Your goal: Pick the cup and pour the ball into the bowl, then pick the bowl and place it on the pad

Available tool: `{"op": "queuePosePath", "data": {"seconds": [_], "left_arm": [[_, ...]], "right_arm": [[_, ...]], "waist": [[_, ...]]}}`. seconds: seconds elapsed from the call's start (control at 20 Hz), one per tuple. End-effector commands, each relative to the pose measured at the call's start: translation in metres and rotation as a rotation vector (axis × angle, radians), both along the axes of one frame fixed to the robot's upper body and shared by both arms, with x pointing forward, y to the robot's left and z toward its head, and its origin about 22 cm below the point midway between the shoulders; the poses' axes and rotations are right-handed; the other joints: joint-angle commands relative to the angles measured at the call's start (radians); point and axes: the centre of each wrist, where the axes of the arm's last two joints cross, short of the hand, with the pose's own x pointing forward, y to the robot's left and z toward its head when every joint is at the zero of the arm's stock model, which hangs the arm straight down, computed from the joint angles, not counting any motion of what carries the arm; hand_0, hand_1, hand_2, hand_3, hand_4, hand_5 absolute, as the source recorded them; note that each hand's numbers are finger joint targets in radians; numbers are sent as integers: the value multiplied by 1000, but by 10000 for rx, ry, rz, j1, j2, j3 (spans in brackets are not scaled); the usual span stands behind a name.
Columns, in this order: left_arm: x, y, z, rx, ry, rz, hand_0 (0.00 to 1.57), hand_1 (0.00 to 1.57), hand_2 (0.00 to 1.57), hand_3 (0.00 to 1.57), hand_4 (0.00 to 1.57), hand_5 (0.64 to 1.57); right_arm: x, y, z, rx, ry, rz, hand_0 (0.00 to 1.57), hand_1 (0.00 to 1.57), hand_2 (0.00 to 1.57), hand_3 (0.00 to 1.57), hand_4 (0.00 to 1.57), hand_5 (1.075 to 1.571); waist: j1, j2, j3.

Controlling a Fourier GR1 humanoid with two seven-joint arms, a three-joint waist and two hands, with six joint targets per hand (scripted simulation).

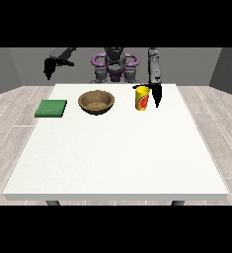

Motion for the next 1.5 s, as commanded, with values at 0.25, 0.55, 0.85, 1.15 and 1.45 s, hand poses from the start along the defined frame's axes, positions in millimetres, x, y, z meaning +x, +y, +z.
{"op": "queuePosePath", "data": {"seconds": [0.25, 0.55, 0.85, 1.15, 1.45], "left_arm": [[17, 8, -14, 313, -97, 43, 0, 0, 0, 0, 0, 1521], [27, -22, -21, 423, -545, 320, 0, 0, 0, 0, 0, 1559], [0, -16, -46, 3158, -621, 1496, 1317, 1317, 1571, 1571, 1455, 1245], [-5, -20, -46, 3783, 705, 1414, 1316, 1316, 1571, 1571, 1496, 1256], [48, 64, 47, 7548, 1204, 2170, 1436, 1436, 1571, 1571, 1571, 1321]], "right_arm": [[10, -9, -7, 55, -169, -242, 0, 0, 0, 0, 0, 1571], [14, -11, 1, -75, -734, 277, 0, 0, 0, 0, 0, 1571], [14, -17, 21, -174, -970, 356, 0, 0, 0, 0, 0, 1570], [-10, -45, -19, -205, 664, 8, 0, 0, 0, 0, 0, 1570], [0, -47, -27, -94, 1724, -535, 0, 0, 0, 0, 0, 1569]], "waist": [[111, 305, 0], [-326, 811, -2], [-702, 995, -5], [-483, -687, 10], [286, -1835, 55]]}}
